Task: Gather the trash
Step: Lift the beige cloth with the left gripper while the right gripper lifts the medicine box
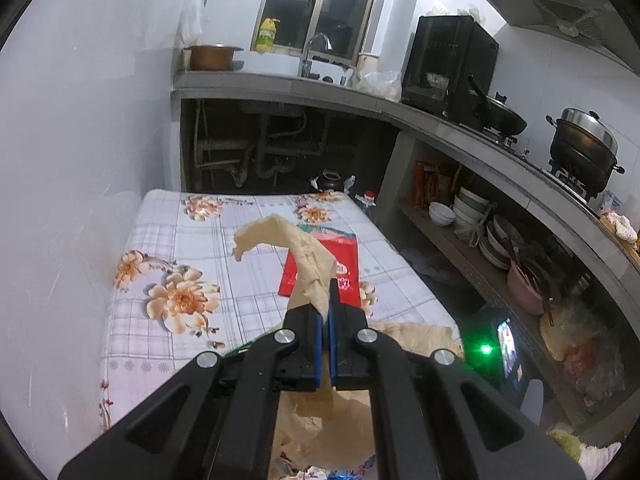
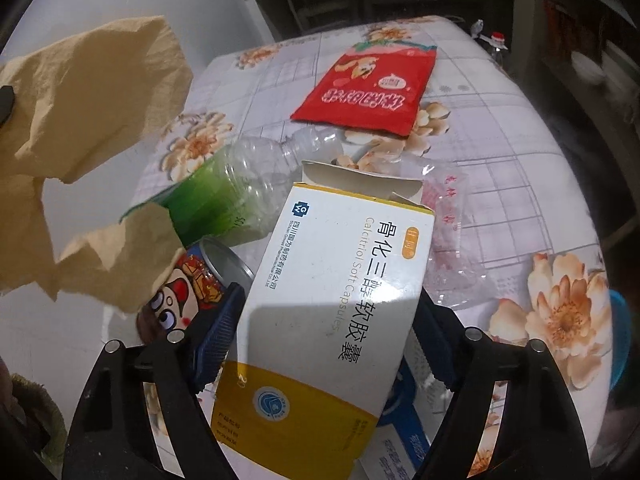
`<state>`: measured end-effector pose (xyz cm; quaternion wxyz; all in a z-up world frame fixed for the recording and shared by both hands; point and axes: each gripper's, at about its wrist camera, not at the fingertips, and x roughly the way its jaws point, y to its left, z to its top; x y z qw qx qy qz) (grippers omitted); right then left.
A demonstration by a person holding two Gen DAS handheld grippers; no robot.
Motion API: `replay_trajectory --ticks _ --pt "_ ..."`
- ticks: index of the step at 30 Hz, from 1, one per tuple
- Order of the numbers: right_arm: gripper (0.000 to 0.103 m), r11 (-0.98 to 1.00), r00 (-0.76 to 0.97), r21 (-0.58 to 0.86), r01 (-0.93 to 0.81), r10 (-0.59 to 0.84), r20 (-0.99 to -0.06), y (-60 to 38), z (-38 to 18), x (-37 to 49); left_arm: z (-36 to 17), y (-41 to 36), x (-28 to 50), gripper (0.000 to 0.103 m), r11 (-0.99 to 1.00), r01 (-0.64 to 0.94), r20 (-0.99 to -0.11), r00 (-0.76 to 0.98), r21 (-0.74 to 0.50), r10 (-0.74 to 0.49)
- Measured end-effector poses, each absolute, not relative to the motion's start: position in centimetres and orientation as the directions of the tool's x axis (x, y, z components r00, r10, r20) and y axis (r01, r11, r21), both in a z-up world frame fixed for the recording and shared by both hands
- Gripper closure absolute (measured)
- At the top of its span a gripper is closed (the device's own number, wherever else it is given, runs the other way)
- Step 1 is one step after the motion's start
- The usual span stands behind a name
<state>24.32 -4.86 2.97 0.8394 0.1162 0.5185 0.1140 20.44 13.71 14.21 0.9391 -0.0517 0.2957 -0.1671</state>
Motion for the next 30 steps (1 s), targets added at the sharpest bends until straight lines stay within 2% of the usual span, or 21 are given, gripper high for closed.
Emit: replay_trajectory --ticks 8,12,19,24,30 --pt "0.027 0.879 0.493 0.465 -0.105 0.452 -0.743 -7.5 5.4 22.3 17.4 13.6 19.1 0.101 0.938 0.296 -0.470 0.812 -0.182 -0.347" --pt "0.027 0.807 0.526 0.574 -0.141 0.552 -0.647 -10.0 7.1 21.1 19.6 12.7 18.4 0.101 0.929 0.329 -0.425 0.826 -0.169 -0.370" --pt "0.027 0.691 0.595 0.705 -0.160 0.637 -0.490 -15.4 9.5 18.5 22.3 8.1 18.0 0.101 0.874 0.456 -0.388 0.784 -0.168 -0.484" --pt "0.027 0.659 0.685 0.744 -0.107 0.591 -0.425 -21.2 10.2 15.2 22.9 0.9 18.1 0.101 0.792 0.591 -0.405 0.694 -0.153 -0.596" --pt "0.027 0.663 0.790 0.747 0.058 0.427 -0.440 -29.0 9.1 9.8 22.4 -10.0 18.2 0.101 0.659 0.740 -0.447 0.547 -0.138 -0.708"
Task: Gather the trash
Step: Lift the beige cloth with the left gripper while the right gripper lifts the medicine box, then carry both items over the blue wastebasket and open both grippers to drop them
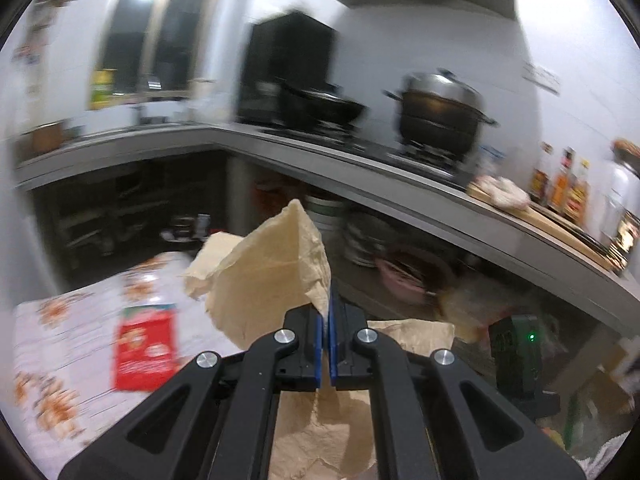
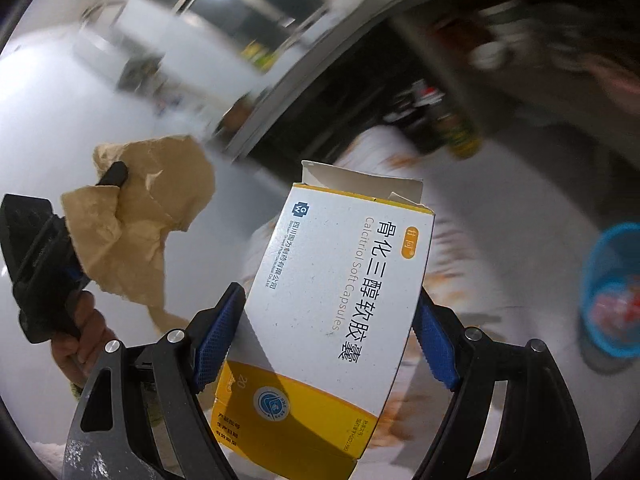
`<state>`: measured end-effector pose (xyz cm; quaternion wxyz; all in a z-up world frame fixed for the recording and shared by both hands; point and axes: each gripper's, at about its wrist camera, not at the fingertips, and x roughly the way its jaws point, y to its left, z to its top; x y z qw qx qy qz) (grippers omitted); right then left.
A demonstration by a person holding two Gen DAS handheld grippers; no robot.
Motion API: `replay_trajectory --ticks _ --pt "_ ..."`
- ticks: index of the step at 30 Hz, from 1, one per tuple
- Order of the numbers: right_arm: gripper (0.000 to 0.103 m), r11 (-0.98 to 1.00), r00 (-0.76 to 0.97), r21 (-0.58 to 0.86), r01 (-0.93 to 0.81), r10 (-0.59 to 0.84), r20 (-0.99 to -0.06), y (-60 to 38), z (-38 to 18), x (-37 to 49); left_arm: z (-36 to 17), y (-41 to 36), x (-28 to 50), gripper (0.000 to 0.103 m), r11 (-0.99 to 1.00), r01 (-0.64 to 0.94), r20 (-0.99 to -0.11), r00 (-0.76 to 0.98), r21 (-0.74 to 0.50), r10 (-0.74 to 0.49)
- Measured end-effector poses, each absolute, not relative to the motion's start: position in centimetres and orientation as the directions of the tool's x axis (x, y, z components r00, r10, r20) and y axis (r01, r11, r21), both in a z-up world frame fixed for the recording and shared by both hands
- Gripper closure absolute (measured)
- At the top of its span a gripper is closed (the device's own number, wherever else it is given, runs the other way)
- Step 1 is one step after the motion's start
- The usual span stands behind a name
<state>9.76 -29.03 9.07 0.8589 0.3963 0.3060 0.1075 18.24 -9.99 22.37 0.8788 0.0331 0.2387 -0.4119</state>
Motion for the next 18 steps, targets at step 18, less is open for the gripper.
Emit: replay_trajectory --ticks 18 --pt "0.026 0.429 0.768 0.721 0.545 0.090 -0.634 -44.0 -2.0 -5.0 10.3 -41.1 15.9 0.101 0.310 0.910 -0.641 0.068 -0.274 -0.765"
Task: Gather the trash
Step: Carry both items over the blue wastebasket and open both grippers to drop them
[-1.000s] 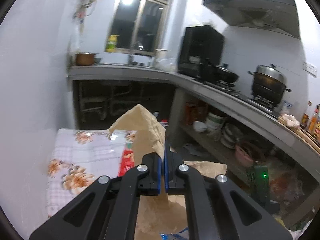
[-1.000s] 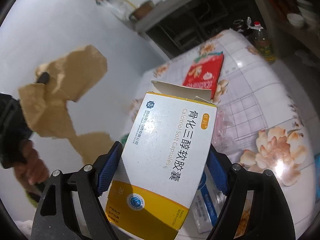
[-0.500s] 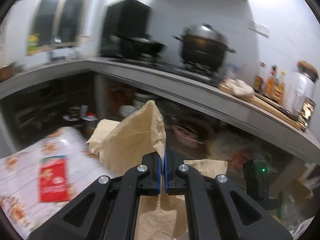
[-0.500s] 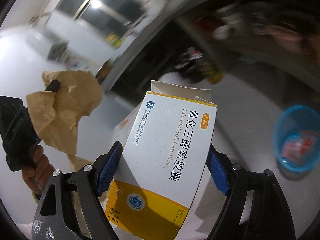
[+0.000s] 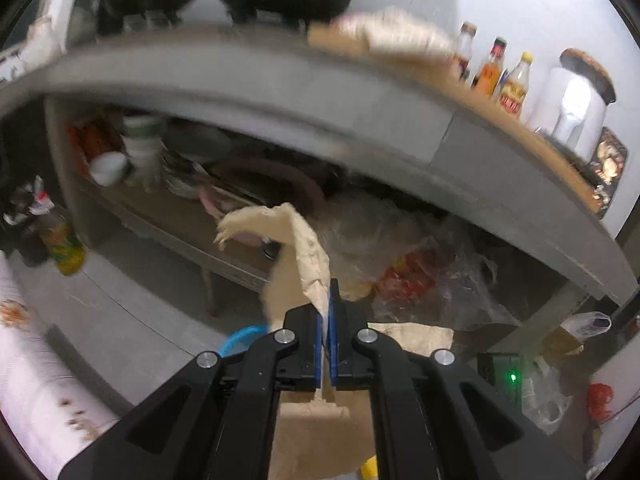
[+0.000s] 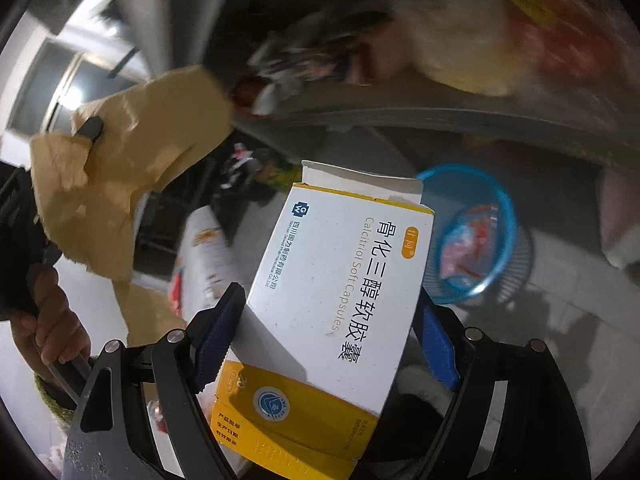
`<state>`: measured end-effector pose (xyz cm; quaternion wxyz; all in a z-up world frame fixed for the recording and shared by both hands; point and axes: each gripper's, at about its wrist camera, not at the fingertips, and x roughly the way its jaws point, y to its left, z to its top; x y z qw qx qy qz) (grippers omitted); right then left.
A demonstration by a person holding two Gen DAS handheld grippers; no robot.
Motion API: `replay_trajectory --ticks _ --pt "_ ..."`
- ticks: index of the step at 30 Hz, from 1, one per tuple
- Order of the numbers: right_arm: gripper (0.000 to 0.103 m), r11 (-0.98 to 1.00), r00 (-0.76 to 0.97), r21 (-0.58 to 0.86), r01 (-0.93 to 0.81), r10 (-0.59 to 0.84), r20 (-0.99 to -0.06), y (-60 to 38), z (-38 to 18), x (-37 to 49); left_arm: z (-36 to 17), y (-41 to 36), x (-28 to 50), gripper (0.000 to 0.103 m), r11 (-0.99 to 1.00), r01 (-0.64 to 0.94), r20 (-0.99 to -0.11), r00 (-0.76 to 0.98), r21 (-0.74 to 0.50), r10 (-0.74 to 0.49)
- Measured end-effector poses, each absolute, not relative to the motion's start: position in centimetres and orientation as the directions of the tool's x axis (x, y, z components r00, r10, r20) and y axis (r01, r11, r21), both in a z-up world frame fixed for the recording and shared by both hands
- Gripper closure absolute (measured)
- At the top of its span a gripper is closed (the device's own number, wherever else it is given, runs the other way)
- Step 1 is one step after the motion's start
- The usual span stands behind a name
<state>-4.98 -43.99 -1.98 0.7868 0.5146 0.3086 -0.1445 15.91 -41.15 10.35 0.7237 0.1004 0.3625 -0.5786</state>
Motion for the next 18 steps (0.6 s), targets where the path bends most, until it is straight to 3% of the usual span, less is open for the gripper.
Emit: replay_trajectory --ticks 10,18 --pt "0.027 0.338 0.719 0.700 0.630 0.089 -0.690 -45.8 -6.5 -7.4 0.9 -48.3 19.0 0.101 0.361 0.855 -0.720 -0.021 -0.373 -0.694" --pt "0.026 0.283 0.695 0.693 0.663 0.109 -0.710 -46.6 -8.8 -8.2 -6.5 -51.4 21.1 0.101 0.450 0.809 -0.783 -0.021 -0.378 -0.621"
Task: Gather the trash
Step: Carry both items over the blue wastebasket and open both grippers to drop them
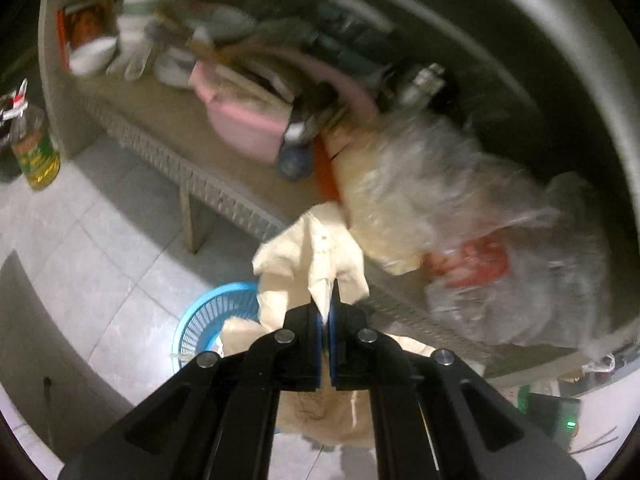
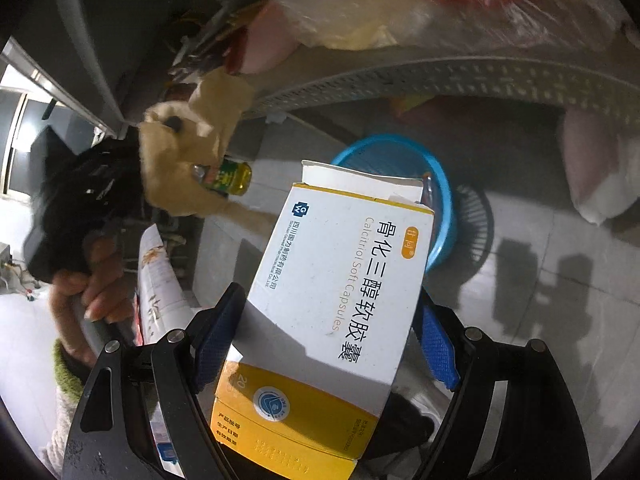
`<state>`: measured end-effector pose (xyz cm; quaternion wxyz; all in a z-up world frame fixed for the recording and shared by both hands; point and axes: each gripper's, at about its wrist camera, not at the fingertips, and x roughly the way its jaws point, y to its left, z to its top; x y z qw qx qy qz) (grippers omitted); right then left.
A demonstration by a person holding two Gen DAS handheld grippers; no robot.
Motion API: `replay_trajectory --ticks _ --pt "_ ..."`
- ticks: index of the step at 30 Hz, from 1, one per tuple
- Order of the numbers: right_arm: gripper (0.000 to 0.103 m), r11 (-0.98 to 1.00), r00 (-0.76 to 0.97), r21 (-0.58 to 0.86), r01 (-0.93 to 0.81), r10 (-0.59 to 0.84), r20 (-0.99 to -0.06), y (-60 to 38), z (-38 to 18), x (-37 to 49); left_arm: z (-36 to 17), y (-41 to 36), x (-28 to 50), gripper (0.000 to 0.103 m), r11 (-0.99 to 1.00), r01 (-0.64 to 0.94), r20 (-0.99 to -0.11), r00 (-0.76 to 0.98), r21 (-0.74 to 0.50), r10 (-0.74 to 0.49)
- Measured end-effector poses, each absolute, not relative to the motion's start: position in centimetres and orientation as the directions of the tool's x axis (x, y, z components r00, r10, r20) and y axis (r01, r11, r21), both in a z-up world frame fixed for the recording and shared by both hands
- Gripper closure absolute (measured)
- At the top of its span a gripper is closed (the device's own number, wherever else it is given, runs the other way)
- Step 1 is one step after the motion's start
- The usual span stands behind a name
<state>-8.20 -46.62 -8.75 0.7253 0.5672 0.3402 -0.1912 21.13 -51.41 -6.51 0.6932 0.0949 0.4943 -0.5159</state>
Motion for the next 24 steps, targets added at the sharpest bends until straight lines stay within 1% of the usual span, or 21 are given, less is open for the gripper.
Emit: replay_trajectory --ticks 1,3,4,5,7,9,12,15,19,21,24 --pt "0.026 0.280 0.694 0.692 0.665 0.108 -0.711 -47.0 -9.2 -7.8 -7.5 -51.6 21.4 0.100 0.465 0.806 -0.801 -0.018 -0.366 -0.598" --pt "0.026 0.277 0.690 0.688 0.671 0.107 -0.716 -47.0 -9.6 -8.1 -9.9 -52.0 21.6 0.086 0.497 0.800 -0.845 -0.023 -0.336 -0.534" --pt "0.026 0.276 0.690 0.687 0.672 0.105 -0.717 -47.2 -9.8 -8.0 -10.9 -52.2 21.7 0.065 0.514 0.794 -0.865 -0.027 -0.324 -0.502" --pt "0.026 0.275 0.688 0.685 0.675 0.102 -0.718 -47.2 -9.9 -8.1 -11.8 -52.2 21.9 0.051 0.536 0.786 -0.883 -0.028 -0.308 -0.468" --pt "0.026 0.272 0.687 0.683 0.678 0.094 -0.720 -47.4 -9.9 -7.9 -12.7 -51.6 22.1 0.051 0.564 0.773 -0.902 -0.026 -0.291 -0.430" --pt "0.026 0.271 0.684 0.678 0.684 0.086 -0.724 -47.6 -10.1 -8.1 -12.0 -50.9 22.0 0.051 0.567 0.780 -0.908 -0.002 -0.264 -0.420" --pt "0.026 0.271 0.675 0.671 0.691 0.091 -0.732 -47.9 -10.5 -7.3 -8.9 -49.5 21.6 0.050 0.523 0.812 -0.884 0.017 -0.260 -0.466" --pt "0.026 0.282 0.665 0.662 0.695 0.098 -0.740 -48.2 -11.1 -6.0 -5.2 -47.2 21.0 0.050 0.505 0.840 -0.871 0.084 -0.199 -0.483" --pt "0.026 0.322 0.637 0.636 0.701 0.117 -0.762 -48.8 -12.0 -2.9 -0.4 -42.0 20.5 0.050 0.493 0.844 -0.849 0.092 -0.212 -0.521" --pt "0.024 0.355 0.627 0.624 0.696 0.121 -0.769 -49.2 -12.2 -0.8 1.9 -38.1 19.7 0.046 0.485 0.843 -0.822 0.095 -0.234 -0.562" --pt "0.019 0.431 0.607 0.579 0.692 0.086 -0.790 -50.0 -12.2 3.2 4.3 -32.4 18.8 0.040 0.501 0.836 -0.792 0.143 -0.225 -0.594"
